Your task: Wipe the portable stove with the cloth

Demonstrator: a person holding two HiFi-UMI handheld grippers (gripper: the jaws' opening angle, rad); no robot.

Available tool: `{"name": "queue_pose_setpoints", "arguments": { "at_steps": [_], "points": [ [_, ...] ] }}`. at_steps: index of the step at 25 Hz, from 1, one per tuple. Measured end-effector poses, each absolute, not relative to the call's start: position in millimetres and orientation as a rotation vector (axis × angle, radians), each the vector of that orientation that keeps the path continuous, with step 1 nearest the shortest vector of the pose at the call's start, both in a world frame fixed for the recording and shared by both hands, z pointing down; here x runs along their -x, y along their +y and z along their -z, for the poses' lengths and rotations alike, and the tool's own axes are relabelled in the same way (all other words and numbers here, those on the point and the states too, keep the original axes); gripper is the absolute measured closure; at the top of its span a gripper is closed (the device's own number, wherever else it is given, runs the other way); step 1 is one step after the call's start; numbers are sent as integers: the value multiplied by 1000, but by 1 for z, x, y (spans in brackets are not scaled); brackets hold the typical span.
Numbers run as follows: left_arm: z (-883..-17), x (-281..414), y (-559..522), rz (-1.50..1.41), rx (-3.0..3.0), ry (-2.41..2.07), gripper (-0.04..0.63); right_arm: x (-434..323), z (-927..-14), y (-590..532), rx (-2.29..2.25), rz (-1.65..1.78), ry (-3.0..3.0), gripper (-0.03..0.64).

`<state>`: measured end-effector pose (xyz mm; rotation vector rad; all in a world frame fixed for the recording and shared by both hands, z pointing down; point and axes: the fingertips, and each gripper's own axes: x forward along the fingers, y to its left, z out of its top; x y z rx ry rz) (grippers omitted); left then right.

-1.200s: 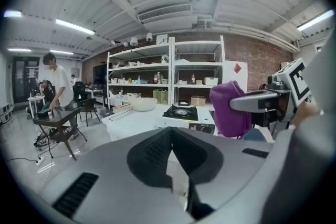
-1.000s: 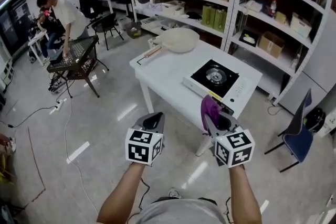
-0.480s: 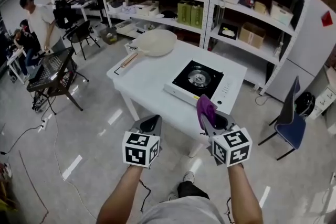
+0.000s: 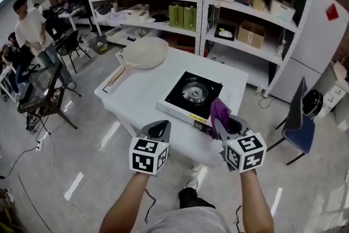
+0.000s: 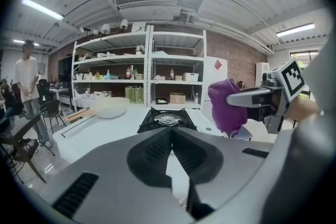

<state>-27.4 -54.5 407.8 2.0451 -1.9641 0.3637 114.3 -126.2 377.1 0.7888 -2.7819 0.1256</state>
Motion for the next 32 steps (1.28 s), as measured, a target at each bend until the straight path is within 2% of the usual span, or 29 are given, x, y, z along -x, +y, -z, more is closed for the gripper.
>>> {"name": "queue_pose_setpoints", "arguments": {
  "at_steps": [18, 32],
  "points": [
    [-408, 35, -232, -403, -2120, -1870, 592, -134, -403, -326, -899, -80, -2614, 552],
    [-420, 43, -264, -436, -2102, -1838, 592, -123, -463, -391, -662, 138, -2329, 552]
  ]
}}
